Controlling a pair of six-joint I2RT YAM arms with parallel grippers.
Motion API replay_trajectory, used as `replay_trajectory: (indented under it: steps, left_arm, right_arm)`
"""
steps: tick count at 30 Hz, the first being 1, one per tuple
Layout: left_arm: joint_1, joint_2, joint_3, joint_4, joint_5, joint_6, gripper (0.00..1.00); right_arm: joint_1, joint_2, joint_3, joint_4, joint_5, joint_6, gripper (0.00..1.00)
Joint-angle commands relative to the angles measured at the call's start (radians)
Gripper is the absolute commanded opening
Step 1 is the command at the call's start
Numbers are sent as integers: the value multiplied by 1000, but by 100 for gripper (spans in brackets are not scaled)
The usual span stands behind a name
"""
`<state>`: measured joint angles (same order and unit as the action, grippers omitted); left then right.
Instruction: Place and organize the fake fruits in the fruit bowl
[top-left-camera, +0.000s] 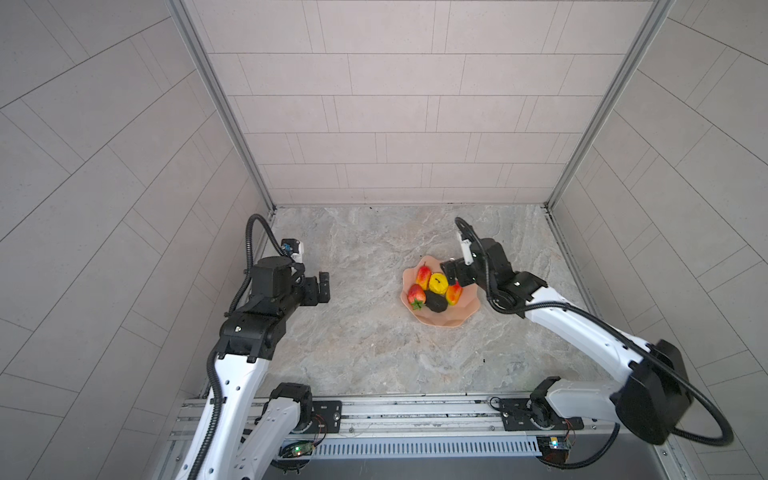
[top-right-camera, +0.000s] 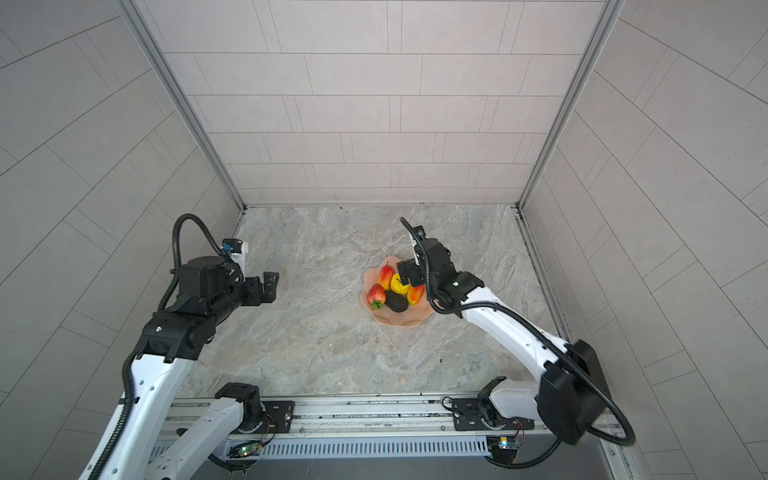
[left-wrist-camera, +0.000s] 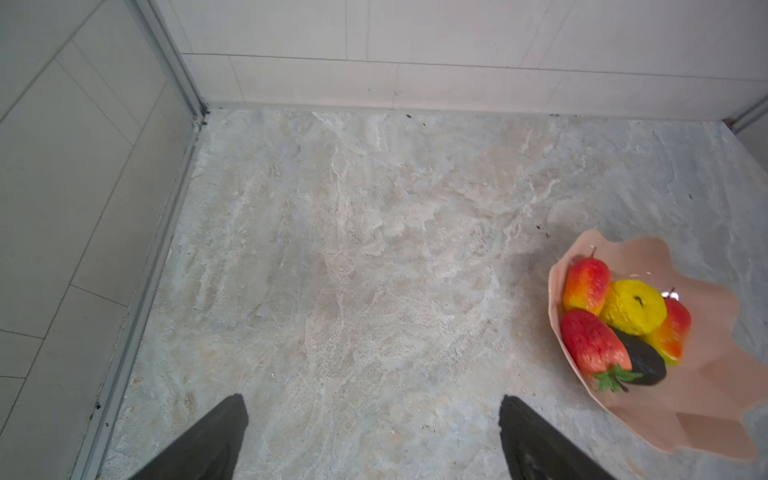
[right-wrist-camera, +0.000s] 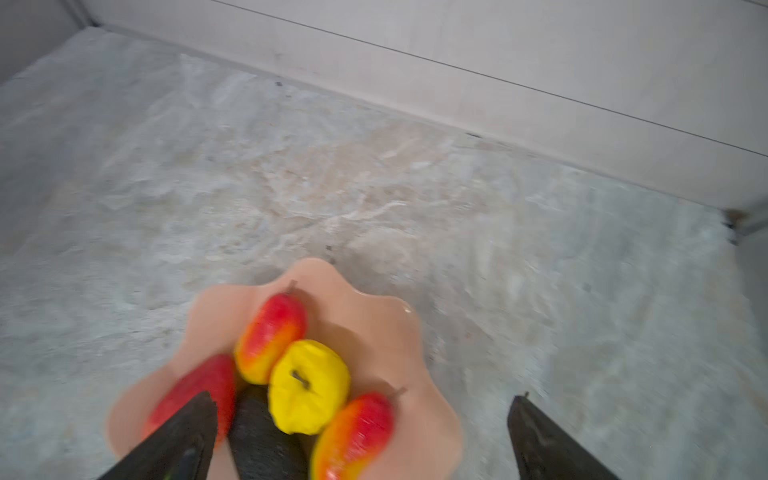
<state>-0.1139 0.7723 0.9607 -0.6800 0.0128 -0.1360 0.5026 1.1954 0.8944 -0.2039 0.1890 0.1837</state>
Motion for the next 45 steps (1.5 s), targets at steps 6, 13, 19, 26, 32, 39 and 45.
replay_trajectory:
  steps: [6, 13, 19, 26, 32, 39, 45]
  left_arm:
    - [1, -31, -417, 653, -298, -138, 100]
    - [5, 303, -540, 986, -441, 1, 100]
    - [8, 579, -473, 1121, -370, 82, 100]
    - [30, 763, -509, 1421, -298, 108, 100]
    - [41, 769, -499, 1392, -301, 94, 100]
    - [40, 764, -507, 1403, -297, 95, 100]
    - [40, 763, -507, 1402, -298, 95, 100]
  right_arm:
    - [-171, -296, -500, 494, 270, -222, 100]
    - [-336, -163, -625, 743, 240, -117, 100]
    - [-346, 67, -568, 867, 210, -109, 100]
    - [-390, 328, -526, 1074, 172, -152, 100]
    - [-430, 317, -465, 933, 112, -107, 100]
    - [-425, 316, -468, 937, 122, -112, 100]
    - [-428, 326, -453, 920, 116, -109, 100]
